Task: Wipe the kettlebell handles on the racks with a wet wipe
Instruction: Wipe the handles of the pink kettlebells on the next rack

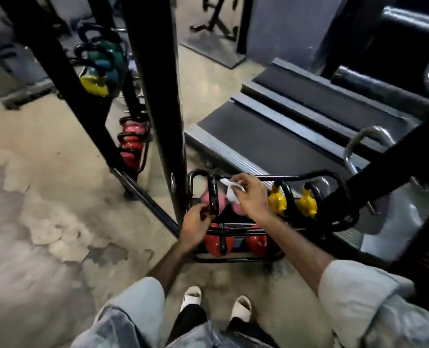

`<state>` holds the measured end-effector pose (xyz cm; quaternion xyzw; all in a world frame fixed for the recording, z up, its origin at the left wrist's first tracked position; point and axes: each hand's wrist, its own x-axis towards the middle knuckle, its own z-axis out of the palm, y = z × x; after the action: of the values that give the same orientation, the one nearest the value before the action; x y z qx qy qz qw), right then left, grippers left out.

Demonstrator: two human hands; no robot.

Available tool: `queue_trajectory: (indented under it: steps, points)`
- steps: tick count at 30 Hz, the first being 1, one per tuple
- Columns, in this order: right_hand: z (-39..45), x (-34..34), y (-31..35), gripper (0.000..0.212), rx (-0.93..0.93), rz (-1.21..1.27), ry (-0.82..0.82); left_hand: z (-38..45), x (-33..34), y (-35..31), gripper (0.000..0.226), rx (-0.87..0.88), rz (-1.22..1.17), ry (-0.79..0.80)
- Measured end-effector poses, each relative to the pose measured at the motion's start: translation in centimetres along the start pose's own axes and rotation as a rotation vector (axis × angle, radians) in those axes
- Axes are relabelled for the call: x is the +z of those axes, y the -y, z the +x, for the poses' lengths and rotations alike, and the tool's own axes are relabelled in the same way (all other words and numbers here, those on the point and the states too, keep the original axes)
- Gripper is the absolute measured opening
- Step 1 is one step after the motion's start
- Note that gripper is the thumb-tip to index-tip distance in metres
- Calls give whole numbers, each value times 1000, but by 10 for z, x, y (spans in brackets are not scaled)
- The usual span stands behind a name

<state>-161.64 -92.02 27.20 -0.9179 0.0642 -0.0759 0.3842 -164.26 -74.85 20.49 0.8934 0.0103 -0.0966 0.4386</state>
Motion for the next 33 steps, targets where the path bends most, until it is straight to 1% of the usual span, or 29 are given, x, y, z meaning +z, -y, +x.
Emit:
queue_trajectory:
  steps: [3, 5, 8, 11, 13, 15, 17, 19, 20, 22, 26, 28, 30, 33]
  points:
    - [20, 5, -11, 18, -72, 1, 43, -2, 14, -9, 32, -24, -54, -57]
    - [36, 13, -13, 18, -121, 15, 55, 1, 22, -14, 35, -36, -94, -129]
    - [55, 29, -10, 15, -135, 26, 84, 1, 26, -27, 47, -70, -117, -212]
    - [70, 44, -7, 12, -181, 62, 151, 4, 30, -36, 51, -82, -142, -259]
    - [76, 48, -4, 15, -243, 49, 256, 13, 30, -37, 50, -100, -168, -267]
    - [73, 45, -4, 25, -261, 31, 395, 16, 27, -38, 49, -131, -183, -263]
    - [72, 42, -7, 30, -267, 13, 436, 16, 23, -35, 50, -152, -204, -245]
    - [81, 42, -12, 28, -288, -38, 446, 15, 23, -31, 55, -149, -226, -227]
    - [90, 42, -12, 25, -289, -54, 476, 16, 23, -29, 57, -145, -222, -224]
    - [110, 43, -7, 22, -319, -139, 578, 17, 22, -29, 60, -142, -185, -230]
    - [138, 44, 8, 26, -339, -293, 827, 22, 14, -34, 64, -155, -105, -186]
    - [142, 46, 9, 29, -328, -323, 891, 22, 12, -35, 68, -170, -85, -161]
    - [140, 46, 8, 32, -336, -318, 887, 22, 10, -37, 71, -179, -50, -148]
    - [124, 42, -1, 30, -462, -273, 776, 21, 9, -36, 70, -177, -11, -138]
